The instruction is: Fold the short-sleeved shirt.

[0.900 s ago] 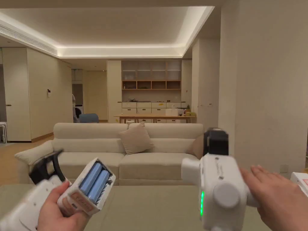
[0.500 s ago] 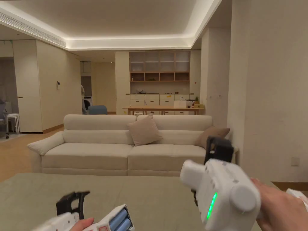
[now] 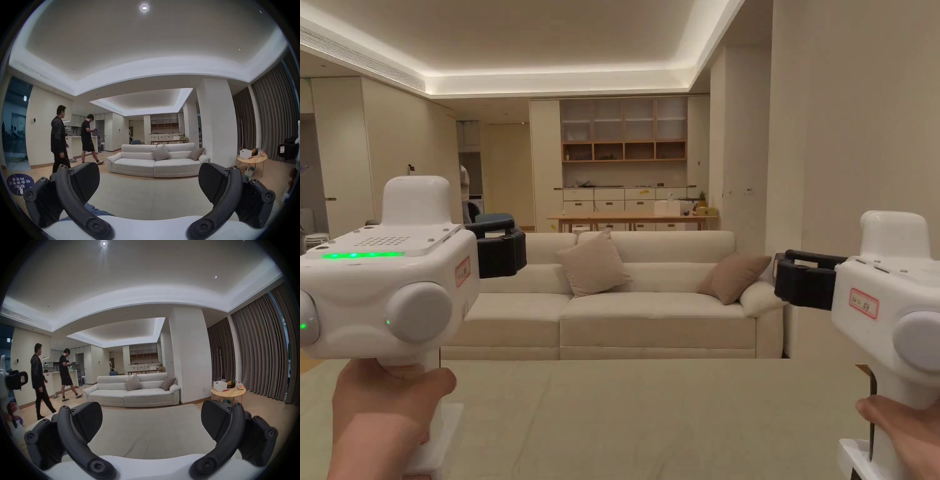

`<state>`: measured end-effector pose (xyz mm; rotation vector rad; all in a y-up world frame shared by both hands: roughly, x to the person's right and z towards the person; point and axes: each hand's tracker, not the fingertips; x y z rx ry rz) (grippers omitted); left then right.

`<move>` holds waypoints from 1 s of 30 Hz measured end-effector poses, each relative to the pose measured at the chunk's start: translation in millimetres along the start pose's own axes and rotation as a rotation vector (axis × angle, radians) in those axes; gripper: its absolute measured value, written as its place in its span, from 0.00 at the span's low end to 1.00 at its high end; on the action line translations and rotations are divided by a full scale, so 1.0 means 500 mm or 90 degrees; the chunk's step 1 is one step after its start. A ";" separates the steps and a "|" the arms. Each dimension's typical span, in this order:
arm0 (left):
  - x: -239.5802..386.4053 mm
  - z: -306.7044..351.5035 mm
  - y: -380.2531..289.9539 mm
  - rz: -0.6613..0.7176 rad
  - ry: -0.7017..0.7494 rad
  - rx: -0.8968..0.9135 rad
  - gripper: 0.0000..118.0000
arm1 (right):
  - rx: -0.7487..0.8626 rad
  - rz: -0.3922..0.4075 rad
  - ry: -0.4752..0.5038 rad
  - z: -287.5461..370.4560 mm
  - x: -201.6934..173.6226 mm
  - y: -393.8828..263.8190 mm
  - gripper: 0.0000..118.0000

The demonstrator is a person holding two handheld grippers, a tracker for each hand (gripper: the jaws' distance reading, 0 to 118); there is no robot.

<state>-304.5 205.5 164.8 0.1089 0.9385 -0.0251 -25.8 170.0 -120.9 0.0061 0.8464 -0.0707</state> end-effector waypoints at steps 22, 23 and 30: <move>-0.003 0.037 0.034 0.006 -0.005 0.033 1.00 | 0.025 0.008 0.002 0.034 -0.013 0.025 1.00; -0.002 0.038 0.034 0.005 -0.005 0.032 1.00 | 0.025 0.008 0.001 0.033 -0.011 0.025 1.00; 0.005 0.040 0.031 -0.004 -0.009 0.033 1.00 | 0.031 0.013 0.000 0.034 -0.009 0.026 1.00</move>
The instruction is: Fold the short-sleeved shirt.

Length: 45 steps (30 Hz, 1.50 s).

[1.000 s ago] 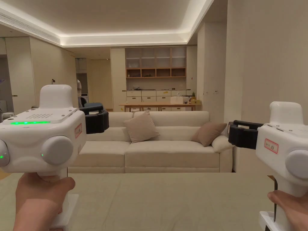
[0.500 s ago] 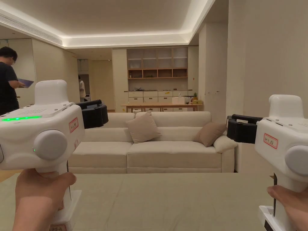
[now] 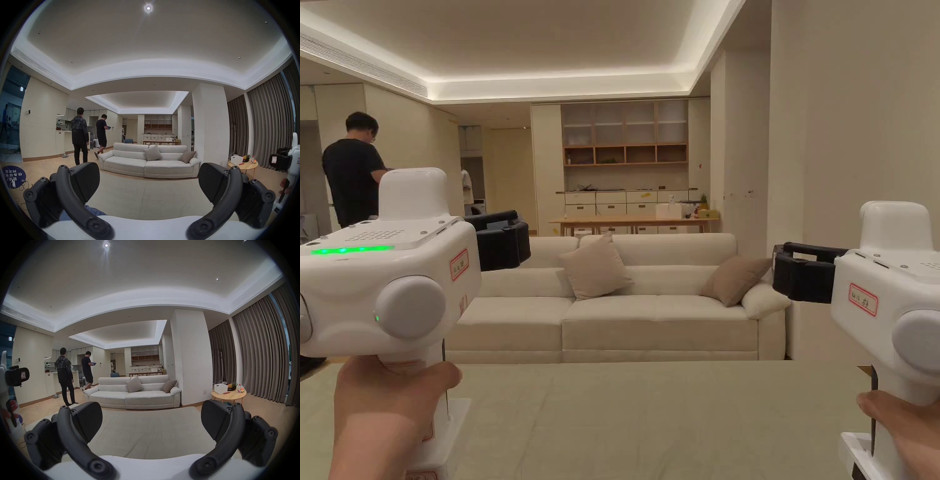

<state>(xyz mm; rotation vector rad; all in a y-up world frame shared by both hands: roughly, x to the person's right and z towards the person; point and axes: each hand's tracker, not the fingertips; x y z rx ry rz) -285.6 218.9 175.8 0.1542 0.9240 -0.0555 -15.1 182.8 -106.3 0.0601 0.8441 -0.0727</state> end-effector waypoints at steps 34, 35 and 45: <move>0.047 0.003 -0.072 -0.036 -0.041 -0.055 0.00 | -0.026 -0.040 0.002 0.012 0.021 -0.055 0.00; 0.052 0.000 -0.076 -0.042 -0.036 -0.053 0.00 | -0.028 -0.036 -0.007 0.013 0.026 -0.061 0.00; -0.195 0.092 -0.043 -0.033 0.164 -0.039 0.00 | -0.043 -0.016 0.117 -0.033 -0.139 -0.074 0.00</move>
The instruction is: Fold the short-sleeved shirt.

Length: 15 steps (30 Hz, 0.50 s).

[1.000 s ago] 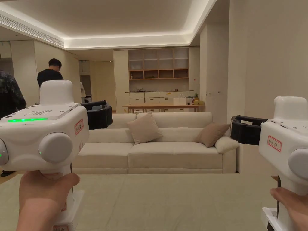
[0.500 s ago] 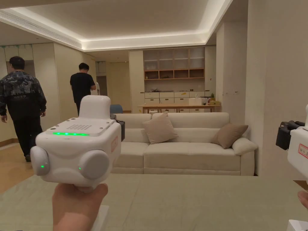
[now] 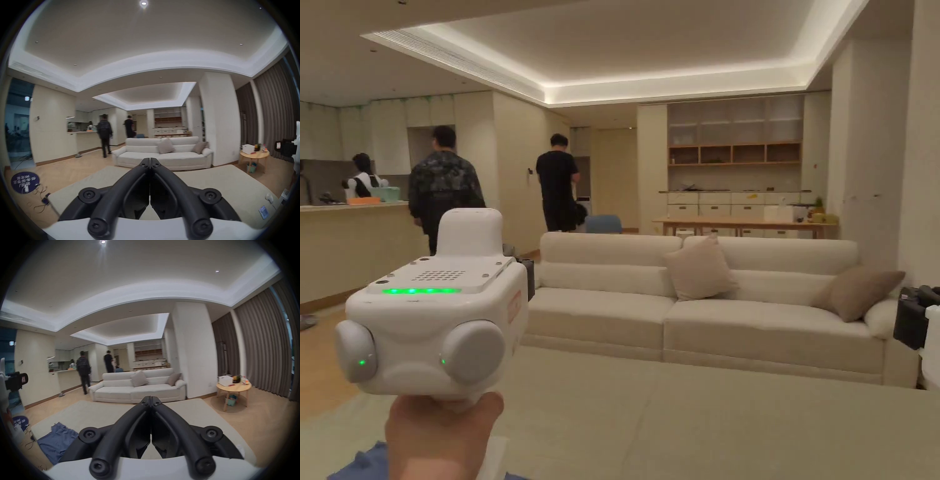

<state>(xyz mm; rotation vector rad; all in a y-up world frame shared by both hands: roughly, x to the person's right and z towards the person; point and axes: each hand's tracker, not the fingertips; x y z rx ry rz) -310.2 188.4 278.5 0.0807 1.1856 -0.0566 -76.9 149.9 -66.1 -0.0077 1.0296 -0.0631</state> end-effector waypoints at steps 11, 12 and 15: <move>-0.509 0.258 -0.029 0.009 0.393 -0.040 0.00 | -0.065 -0.020 0.407 -0.124 -0.531 -0.043 0.00; -0.540 0.281 -0.030 0.008 0.419 -0.041 0.00 | -0.069 -0.012 0.431 -0.123 -0.572 -0.049 0.00; -0.596 0.329 -0.040 -0.002 0.473 -0.045 0.00 | -0.071 0.010 0.486 -0.117 -0.666 -0.061 0.00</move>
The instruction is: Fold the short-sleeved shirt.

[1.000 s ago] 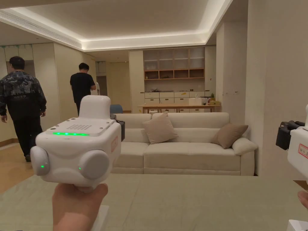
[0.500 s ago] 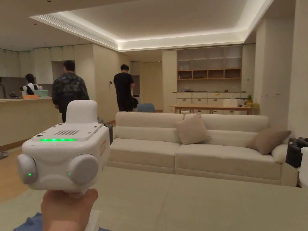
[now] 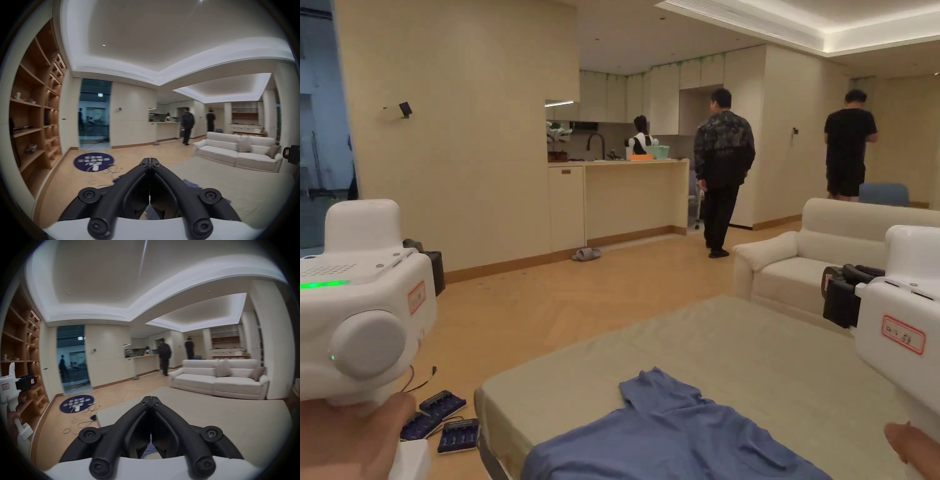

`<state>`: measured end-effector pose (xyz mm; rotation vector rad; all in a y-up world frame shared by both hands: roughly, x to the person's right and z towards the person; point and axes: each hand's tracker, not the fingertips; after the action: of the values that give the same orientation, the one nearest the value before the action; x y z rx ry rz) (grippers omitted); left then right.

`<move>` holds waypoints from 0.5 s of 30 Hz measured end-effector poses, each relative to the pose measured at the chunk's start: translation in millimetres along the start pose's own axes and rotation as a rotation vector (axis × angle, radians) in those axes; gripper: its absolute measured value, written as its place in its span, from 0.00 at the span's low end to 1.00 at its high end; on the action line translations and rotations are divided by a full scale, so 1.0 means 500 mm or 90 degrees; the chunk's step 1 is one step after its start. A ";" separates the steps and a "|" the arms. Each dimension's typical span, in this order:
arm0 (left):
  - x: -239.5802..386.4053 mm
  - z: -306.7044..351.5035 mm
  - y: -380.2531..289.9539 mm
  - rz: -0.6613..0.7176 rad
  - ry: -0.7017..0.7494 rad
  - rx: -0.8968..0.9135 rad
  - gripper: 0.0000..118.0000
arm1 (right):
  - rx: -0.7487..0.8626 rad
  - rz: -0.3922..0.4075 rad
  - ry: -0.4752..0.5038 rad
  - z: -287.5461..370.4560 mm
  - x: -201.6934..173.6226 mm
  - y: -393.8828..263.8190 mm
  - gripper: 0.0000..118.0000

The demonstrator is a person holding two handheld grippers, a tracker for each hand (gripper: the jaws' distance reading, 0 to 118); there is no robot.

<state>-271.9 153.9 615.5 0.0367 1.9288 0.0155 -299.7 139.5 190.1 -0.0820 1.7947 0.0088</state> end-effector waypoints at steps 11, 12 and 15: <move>0.224 -0.286 -0.224 0.007 -0.205 -0.214 0.00 | -0.073 0.006 -0.038 -0.113 0.092 -0.116 0.00; 0.274 -0.329 -0.267 0.038 -0.249 -0.264 0.00 | -0.084 0.007 -0.048 -0.124 0.111 -0.130 0.00; 0.427 -0.469 -0.401 0.115 -0.342 -0.402 0.00 | -0.123 0.011 -0.085 -0.151 0.174 -0.178 0.00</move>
<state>-569.7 -37.7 492.0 -0.1893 1.3109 0.6667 -387.1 42.5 125.6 -0.1997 1.6574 0.1952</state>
